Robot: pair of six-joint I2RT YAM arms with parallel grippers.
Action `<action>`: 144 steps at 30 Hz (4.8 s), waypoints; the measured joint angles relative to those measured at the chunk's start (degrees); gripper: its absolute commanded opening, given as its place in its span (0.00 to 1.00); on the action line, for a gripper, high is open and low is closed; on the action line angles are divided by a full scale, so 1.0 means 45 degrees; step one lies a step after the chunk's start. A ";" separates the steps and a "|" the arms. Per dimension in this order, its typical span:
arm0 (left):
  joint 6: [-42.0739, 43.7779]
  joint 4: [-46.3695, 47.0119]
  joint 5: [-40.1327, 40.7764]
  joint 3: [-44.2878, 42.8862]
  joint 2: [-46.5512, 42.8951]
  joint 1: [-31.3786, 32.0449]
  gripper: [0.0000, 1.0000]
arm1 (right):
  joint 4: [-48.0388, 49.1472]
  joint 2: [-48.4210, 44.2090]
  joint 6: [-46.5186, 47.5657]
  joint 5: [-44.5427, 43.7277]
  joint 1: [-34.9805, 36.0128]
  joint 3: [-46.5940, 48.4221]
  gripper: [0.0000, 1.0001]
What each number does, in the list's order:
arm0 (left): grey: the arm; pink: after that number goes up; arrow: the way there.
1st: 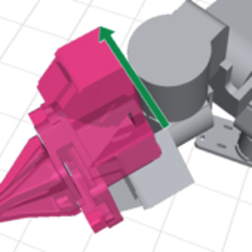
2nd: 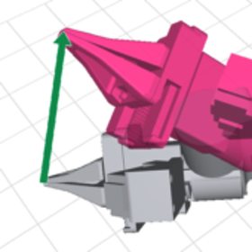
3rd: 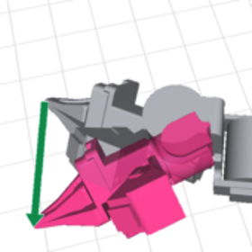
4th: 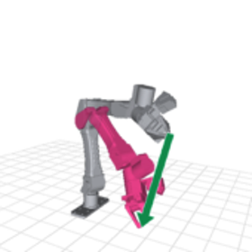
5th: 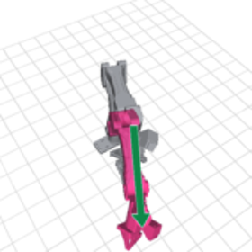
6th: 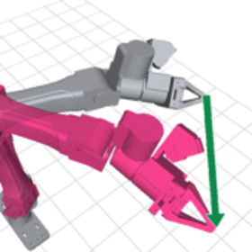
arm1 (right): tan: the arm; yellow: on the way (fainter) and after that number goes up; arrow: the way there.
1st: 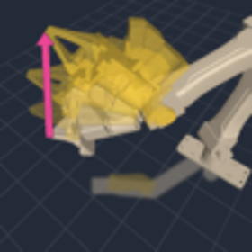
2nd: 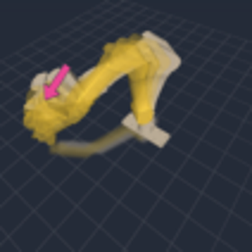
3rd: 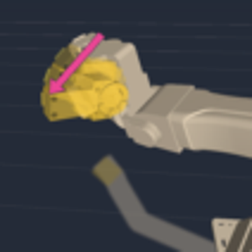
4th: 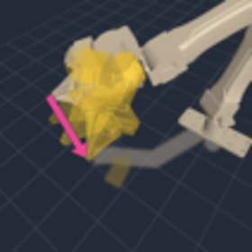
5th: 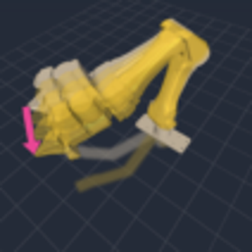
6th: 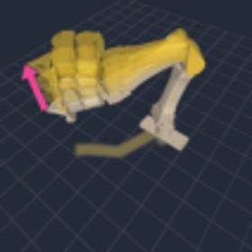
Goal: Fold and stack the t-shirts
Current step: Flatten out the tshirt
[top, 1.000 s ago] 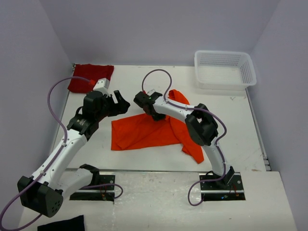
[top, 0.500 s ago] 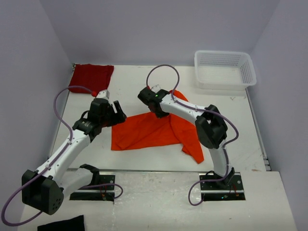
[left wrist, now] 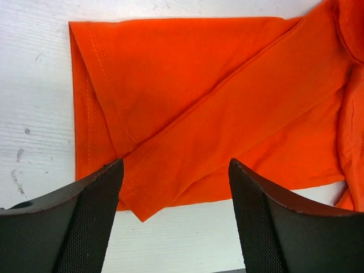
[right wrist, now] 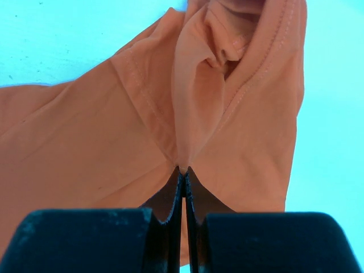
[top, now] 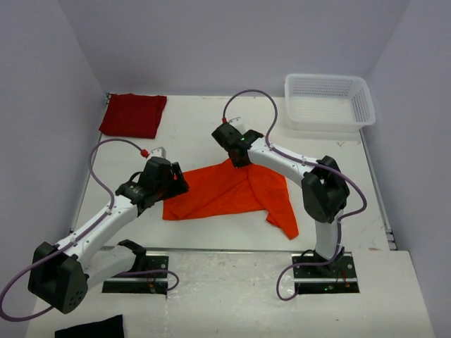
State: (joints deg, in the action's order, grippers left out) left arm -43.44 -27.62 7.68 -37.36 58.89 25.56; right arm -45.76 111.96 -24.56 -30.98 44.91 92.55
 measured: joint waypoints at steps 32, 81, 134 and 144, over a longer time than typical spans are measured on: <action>-0.1831 -0.0563 0.1477 0.0039 0.1117 0.1350 0.59 | 0.2195 -0.0806 -0.0058 0.2103 -0.0151 -0.3079 0.00; -0.1545 0.0393 0.1899 0.1375 0.2356 0.0763 0.32 | 0.2385 -0.1462 0.0024 0.2118 -0.0151 -0.3740 0.00; 0.0219 -0.4930 0.3881 -0.8738 -0.0952 0.0748 0.00 | -0.0039 -0.6241 0.2084 0.0427 -0.3215 0.1054 0.00; 0.1355 -0.6815 0.5965 -1.2779 0.0379 0.0748 0.00 | -0.0597 -0.8242 0.3288 0.0330 -0.3730 0.3385 0.00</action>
State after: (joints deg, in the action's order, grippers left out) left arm -37.34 -58.28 34.52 -94.87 60.60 28.93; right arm -48.45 74.87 -9.76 -29.50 28.12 107.79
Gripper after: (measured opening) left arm 0.007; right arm 0.006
